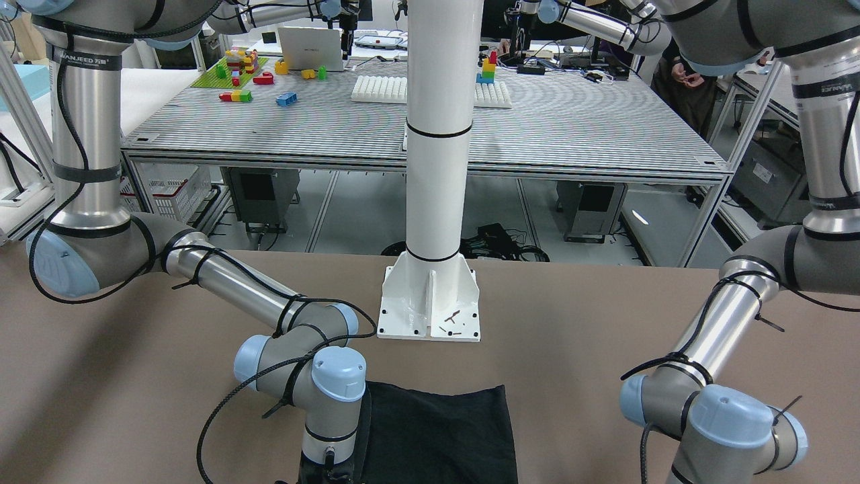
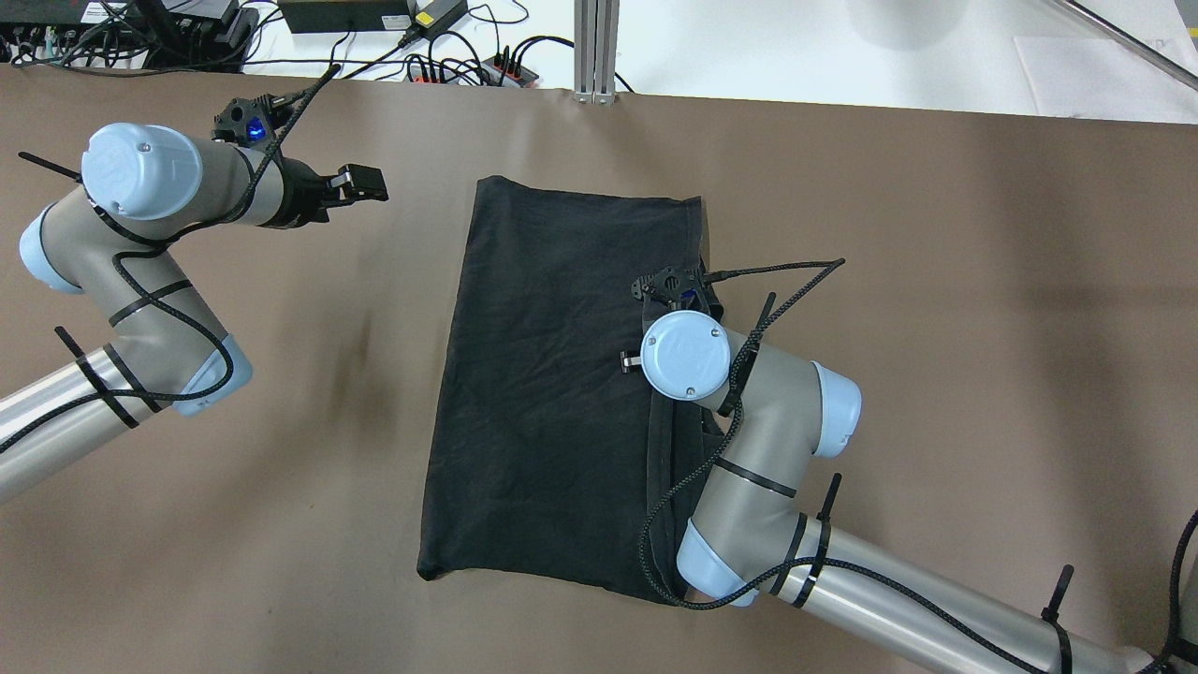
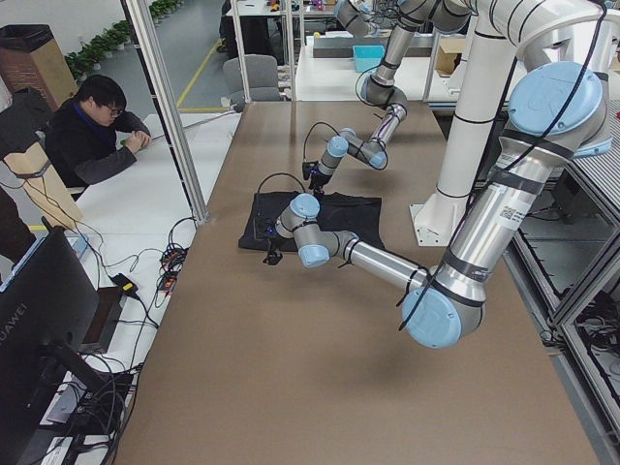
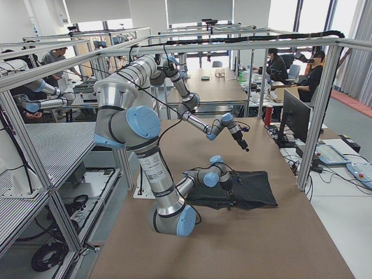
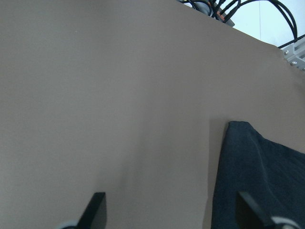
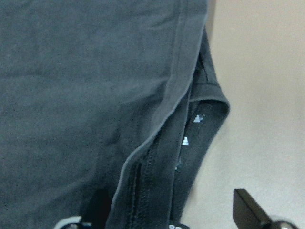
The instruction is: Fold clothes
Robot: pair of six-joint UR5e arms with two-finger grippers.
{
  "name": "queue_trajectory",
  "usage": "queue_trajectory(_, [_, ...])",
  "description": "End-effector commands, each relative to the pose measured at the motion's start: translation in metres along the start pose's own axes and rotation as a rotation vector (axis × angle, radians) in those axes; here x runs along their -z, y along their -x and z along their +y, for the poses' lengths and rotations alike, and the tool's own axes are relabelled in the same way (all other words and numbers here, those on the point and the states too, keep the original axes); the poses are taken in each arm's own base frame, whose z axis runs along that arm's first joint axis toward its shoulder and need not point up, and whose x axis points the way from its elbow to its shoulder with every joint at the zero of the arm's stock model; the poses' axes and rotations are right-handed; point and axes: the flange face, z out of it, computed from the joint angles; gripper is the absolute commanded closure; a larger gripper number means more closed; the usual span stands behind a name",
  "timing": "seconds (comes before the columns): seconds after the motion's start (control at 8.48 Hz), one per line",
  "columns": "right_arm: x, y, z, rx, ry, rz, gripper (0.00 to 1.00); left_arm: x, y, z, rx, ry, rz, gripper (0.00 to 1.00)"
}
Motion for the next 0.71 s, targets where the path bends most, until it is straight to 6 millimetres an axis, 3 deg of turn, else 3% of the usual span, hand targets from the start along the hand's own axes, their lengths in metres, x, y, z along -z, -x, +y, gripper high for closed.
queue_trajectory(0.0, [0.012, -0.047, -0.004, 0.052, -0.013, -0.001, 0.07, 0.001, -0.004, -0.001, 0.002, -0.011, 0.004, 0.05])
queue_trajectory(0.24, [0.014, -0.081, 0.009, 0.089, -0.002, -0.009, 0.07, 0.000, -0.007, 0.002, -0.001, -0.012, 0.007, 0.05])
queue_trajectory(0.35, [0.014, -0.089, 0.016, 0.090, -0.004, -0.013, 0.07, 0.001, -0.007, 0.002, -0.001, -0.012, 0.008, 0.05])
queue_trajectory(0.59, [0.052, -0.081, 0.009, 0.082, -0.028, -0.062, 0.06, 0.001, -0.005, 0.003, -0.001, -0.011, 0.005, 0.05])
